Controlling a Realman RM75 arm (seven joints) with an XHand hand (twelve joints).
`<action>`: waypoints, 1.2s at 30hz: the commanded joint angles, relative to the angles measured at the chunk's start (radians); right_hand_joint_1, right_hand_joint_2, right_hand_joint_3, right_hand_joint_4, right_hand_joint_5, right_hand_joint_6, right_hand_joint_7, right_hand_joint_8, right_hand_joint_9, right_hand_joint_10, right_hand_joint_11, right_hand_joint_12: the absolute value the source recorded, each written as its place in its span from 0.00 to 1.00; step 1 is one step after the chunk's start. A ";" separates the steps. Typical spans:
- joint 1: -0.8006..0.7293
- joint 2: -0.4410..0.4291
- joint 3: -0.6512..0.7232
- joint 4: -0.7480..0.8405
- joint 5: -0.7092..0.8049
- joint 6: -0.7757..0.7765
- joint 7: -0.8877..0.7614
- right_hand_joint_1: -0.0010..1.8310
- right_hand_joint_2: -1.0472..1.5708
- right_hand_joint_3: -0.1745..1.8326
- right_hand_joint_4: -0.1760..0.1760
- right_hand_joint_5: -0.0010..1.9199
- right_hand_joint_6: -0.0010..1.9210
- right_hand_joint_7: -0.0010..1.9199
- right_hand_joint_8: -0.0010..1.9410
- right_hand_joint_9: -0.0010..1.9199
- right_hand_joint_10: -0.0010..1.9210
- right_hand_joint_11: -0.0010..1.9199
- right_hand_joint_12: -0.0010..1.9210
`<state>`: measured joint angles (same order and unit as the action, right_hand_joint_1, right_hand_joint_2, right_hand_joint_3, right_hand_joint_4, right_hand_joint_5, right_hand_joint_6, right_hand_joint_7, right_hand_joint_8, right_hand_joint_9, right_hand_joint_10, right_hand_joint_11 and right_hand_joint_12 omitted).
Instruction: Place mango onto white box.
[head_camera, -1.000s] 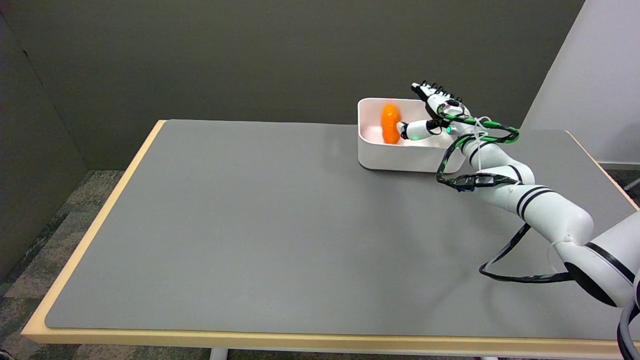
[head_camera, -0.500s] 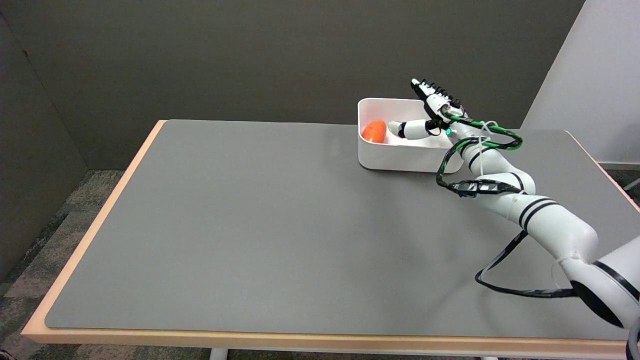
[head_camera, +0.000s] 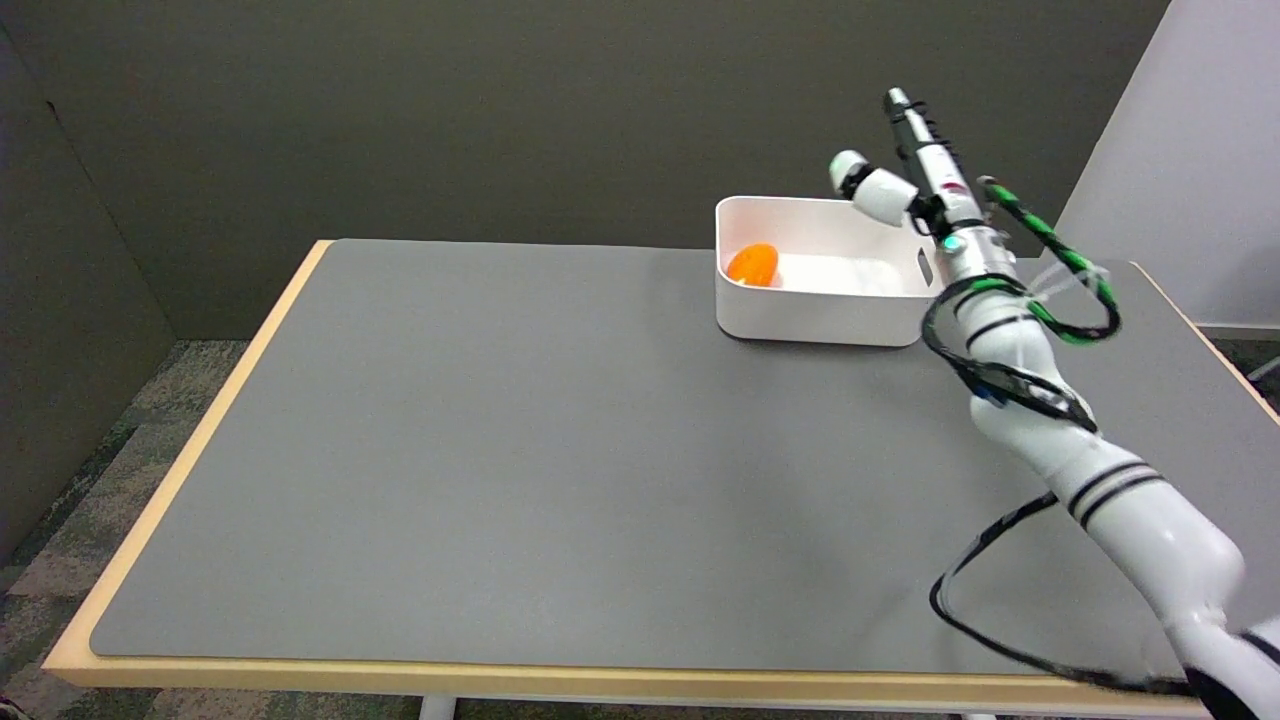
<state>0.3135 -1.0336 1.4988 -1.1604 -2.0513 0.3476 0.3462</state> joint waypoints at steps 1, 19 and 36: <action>-0.439 -0.110 0.279 -0.448 0.451 0.180 -0.091 0.17 0.65 0.59 0.69 0.03 0.09 0.03 0.09 0.02 0.22 0.00 0.32; -0.639 -0.186 0.215 -0.467 0.446 0.255 0.369 0.48 0.79 0.37 0.91 0.35 0.83 0.45 0.59 0.42 0.67 0.34 0.99; -0.636 -0.173 0.126 -0.472 0.410 0.311 0.378 0.48 0.77 0.40 1.00 0.37 0.81 0.46 0.64 0.42 0.72 0.32 1.00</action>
<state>-0.2701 -1.1951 1.6773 -1.6057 -1.6374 0.5959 0.6377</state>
